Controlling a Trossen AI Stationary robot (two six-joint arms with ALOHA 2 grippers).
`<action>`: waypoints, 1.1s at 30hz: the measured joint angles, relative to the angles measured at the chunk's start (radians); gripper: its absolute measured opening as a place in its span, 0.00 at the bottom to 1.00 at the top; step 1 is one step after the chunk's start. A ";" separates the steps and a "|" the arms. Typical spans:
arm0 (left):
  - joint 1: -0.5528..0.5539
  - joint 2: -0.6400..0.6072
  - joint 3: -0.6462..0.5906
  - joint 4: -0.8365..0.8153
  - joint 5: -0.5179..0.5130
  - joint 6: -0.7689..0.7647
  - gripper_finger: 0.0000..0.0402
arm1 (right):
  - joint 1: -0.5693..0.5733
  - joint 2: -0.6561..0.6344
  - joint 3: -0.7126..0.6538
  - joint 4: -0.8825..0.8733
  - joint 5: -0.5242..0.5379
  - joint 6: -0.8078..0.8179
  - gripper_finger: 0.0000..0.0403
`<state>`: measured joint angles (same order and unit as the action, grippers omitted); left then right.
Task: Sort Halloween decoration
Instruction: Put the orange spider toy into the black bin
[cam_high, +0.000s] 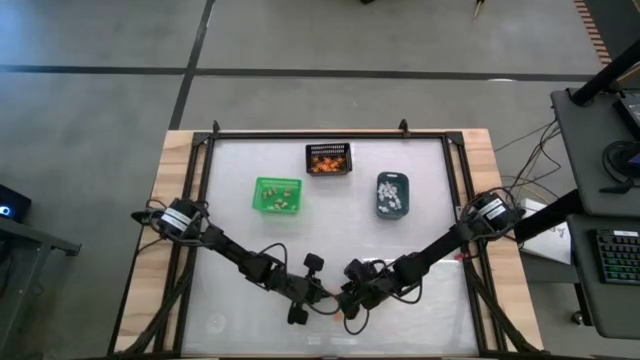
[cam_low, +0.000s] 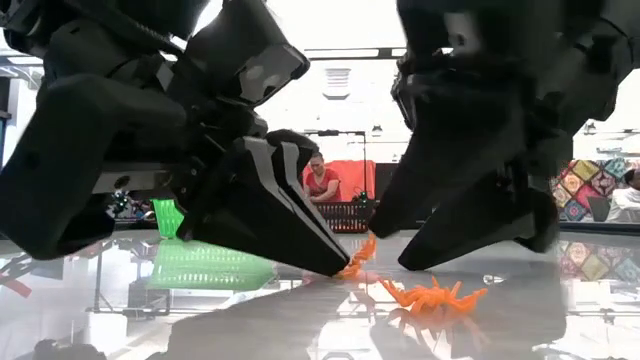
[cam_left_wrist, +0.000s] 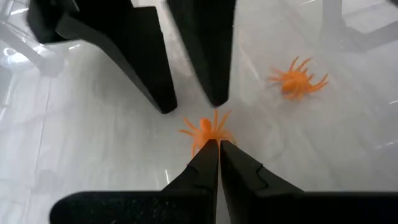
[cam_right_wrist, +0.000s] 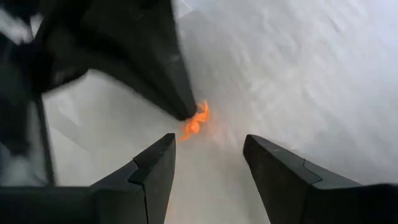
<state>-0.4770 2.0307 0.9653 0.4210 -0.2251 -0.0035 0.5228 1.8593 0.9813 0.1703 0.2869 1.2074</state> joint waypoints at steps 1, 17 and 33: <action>0.000 0.001 -0.003 0.001 0.000 -0.005 0.00 | 0.000 0.002 0.000 0.000 0.001 -0.062 0.48; 0.000 0.002 -0.017 0.017 -0.001 -0.014 0.00 | 0.036 0.006 -0.002 0.000 0.097 -0.658 0.48; 0.001 0.003 -0.023 0.024 -0.001 -0.017 0.00 | 0.036 0.126 0.016 0.138 0.094 -0.728 0.44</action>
<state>-0.4763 2.0342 0.9424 0.4454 -0.2260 -0.0204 0.5590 1.9854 0.9974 0.3084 0.3809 0.4797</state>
